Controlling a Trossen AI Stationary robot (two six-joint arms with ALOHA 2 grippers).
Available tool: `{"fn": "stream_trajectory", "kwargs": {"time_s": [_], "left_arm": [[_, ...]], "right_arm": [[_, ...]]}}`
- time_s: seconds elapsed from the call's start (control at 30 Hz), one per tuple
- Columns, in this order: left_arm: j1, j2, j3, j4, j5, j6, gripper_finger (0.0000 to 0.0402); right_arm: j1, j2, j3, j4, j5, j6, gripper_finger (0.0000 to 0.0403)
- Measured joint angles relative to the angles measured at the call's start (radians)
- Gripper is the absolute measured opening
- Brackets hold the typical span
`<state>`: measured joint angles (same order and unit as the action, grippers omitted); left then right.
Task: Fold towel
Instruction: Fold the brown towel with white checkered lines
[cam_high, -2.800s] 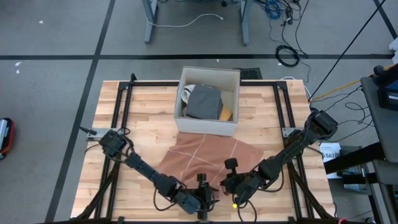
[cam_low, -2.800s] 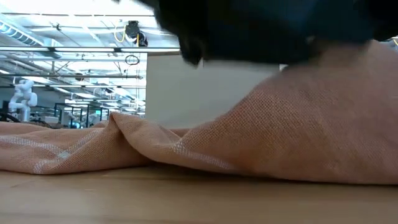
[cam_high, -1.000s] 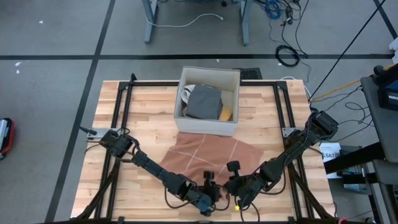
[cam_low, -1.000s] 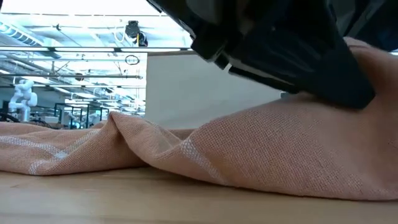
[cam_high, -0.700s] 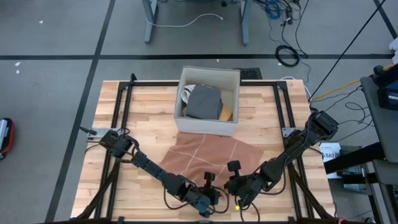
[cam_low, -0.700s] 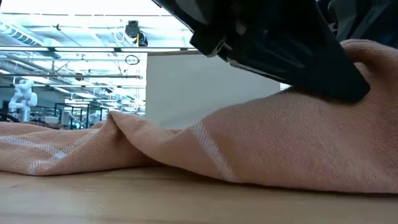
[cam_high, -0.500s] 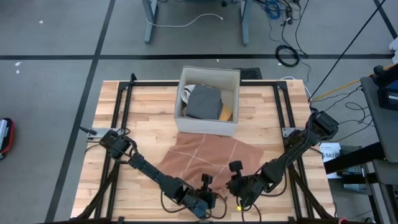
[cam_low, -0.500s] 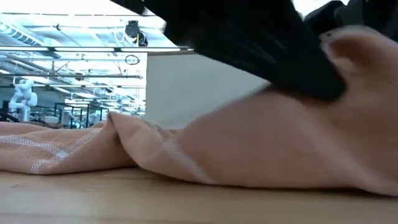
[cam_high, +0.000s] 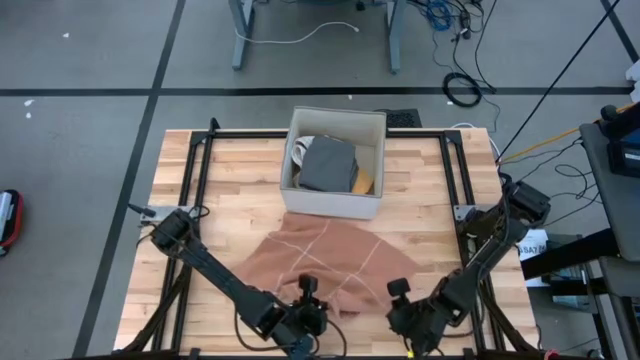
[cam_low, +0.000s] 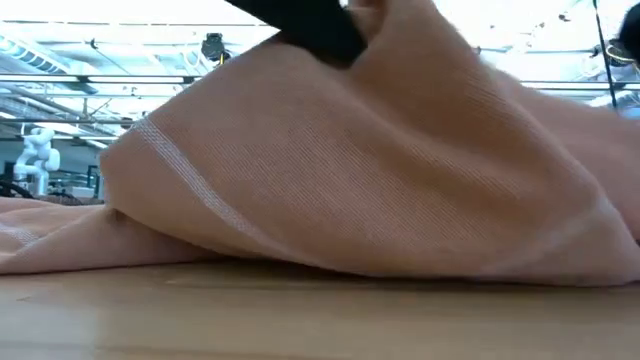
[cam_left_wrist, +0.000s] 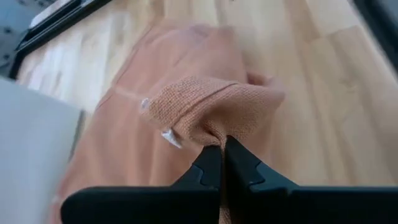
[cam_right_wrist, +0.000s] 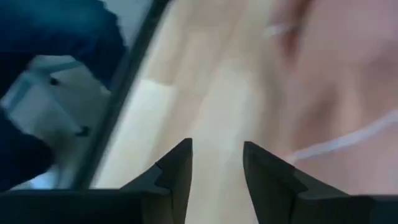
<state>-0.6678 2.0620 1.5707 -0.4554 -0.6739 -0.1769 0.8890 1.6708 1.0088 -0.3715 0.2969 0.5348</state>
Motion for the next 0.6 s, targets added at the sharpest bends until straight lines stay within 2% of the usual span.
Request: {"fn": "stream_trajectory", "kwargs": {"time_s": [0.17, 0.33, 0.43, 0.6], "left_arm": [[0.002, -0.008, 0.0, -0.078, -0.038, -0.058, 0.0001], [0.011, -0.008, 0.0, -0.083, -0.053, -0.06, 0.0001], [0.015, -0.01, 0.0, -0.08, -0.06, -0.058, 0.0001], [0.008, -0.011, 0.0, -0.075, -0.06, -0.059, 0.0]], "right_arm": [[0.059, 0.028, -0.001, 0.102, -0.02, 0.037, 0.0111], [0.059, 0.117, -0.002, 0.234, -0.012, 0.024, 0.0086], [0.035, 0.184, -0.002, 0.23, -0.005, 0.032, 0.0075], [-0.004, 0.224, 0.001, 0.156, 0.075, 0.1, 0.0065]]}}
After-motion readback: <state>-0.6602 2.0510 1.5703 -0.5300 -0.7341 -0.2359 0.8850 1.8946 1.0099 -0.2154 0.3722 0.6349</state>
